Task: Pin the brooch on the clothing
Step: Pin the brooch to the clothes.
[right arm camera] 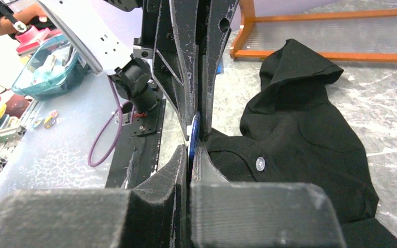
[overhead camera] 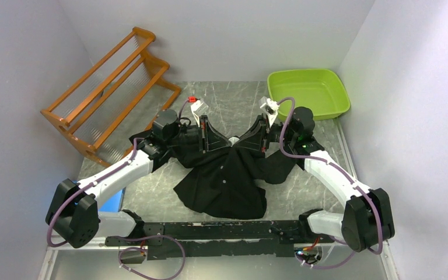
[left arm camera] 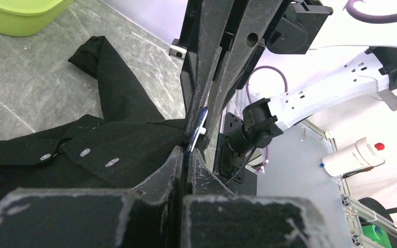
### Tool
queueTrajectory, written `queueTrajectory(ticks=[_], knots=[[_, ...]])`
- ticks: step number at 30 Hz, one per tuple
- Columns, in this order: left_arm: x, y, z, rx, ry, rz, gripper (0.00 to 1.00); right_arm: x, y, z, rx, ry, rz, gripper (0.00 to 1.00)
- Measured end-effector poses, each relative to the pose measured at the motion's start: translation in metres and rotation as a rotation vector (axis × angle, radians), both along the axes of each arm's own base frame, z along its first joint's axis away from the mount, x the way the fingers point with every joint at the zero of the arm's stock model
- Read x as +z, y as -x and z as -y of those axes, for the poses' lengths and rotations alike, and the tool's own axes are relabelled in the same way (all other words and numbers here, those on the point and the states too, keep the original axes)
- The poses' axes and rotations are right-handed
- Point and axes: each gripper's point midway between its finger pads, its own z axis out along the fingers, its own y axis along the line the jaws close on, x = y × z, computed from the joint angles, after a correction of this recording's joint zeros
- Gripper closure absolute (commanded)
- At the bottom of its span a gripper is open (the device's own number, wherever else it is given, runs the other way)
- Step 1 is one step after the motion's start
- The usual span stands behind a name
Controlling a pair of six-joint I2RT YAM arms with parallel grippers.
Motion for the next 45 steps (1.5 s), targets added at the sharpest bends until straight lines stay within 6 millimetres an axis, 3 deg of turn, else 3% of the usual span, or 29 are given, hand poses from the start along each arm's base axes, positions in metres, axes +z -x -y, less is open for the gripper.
queueTrajectory(ticks=[35,45], knots=[[-0.022,-0.027,-0.009,0.147,-0.112,-0.030,0.97,-0.024,-0.036,-0.011,-0.206,0.255,-0.209,1.00],[-0.024,-0.029,-0.009,0.170,-0.119,-0.030,0.97,-0.027,-0.037,-0.011,-0.255,0.229,-0.242,1.00]])
